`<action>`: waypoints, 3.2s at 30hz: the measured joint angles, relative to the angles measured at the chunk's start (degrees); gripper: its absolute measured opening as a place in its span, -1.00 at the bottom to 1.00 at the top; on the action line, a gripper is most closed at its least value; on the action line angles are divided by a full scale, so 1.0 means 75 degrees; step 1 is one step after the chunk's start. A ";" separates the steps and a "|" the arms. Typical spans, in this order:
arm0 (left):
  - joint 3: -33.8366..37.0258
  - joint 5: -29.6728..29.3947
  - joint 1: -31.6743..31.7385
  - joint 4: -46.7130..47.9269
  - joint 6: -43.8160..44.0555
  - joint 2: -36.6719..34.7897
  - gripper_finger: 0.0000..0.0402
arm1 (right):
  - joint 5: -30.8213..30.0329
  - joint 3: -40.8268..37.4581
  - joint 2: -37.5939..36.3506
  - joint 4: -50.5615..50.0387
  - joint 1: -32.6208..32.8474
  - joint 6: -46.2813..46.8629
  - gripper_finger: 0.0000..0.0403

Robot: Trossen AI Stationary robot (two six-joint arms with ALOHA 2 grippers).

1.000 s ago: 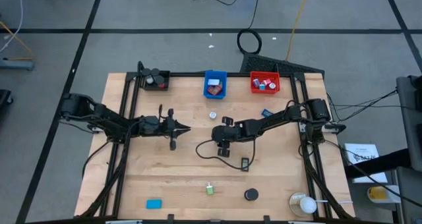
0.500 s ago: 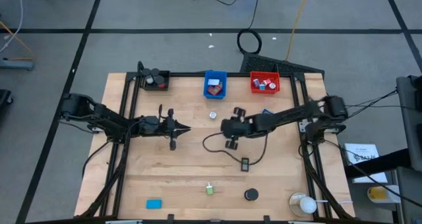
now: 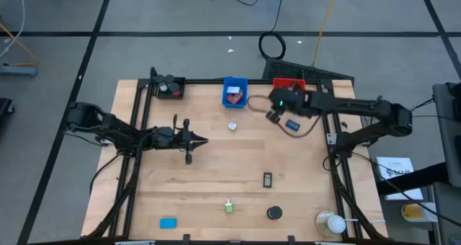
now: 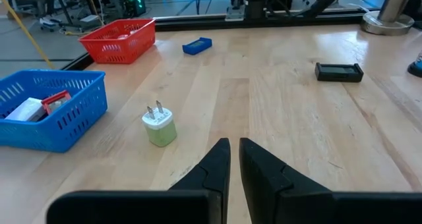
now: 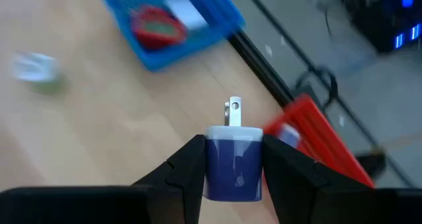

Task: Pick & Place Office items
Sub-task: Put the purple charger adapter into the red basket, then put the black digital clock into the blue basket

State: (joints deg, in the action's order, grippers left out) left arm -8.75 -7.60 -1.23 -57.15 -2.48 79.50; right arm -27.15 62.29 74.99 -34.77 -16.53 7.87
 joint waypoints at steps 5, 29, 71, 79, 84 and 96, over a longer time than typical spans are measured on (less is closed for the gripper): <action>0.0000 0.0000 -0.0001 -0.0002 -0.0003 0.0000 -0.79 | 0.0969 -0.0647 -0.0056 0.0602 -0.1750 -0.0384 -0.37; 0.0000 0.0000 -0.0003 -0.0010 0.0000 0.0000 -0.79 | 0.2845 -0.2071 0.0860 0.3521 -0.4727 -0.1608 -0.38; 0.0003 0.0003 -0.0003 -0.0010 -0.0008 0.0000 -0.79 | 0.3442 -0.3375 -0.2348 0.5652 -0.2708 0.0142 -0.94; 0.0003 0.0002 0.0000 -0.0010 0.0001 0.0000 -0.79 | 0.3845 -0.4384 -0.3399 0.7234 -0.2069 0.0636 -0.98; 0.0003 0.0000 0.0000 -0.0010 -0.0012 0.0000 -0.79 | 0.3854 -0.4446 -0.3597 0.7276 -0.1863 0.0634 -0.99; 0.0000 0.0000 0.0000 -0.0010 0.0018 0.0000 -0.79 | 0.4251 -0.4452 -0.3682 0.6812 -0.0938 0.0060 -1.00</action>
State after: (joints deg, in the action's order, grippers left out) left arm -8.75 -7.59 -1.23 -57.23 -2.34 79.50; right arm 4.74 28.91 47.37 16.32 -23.57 8.32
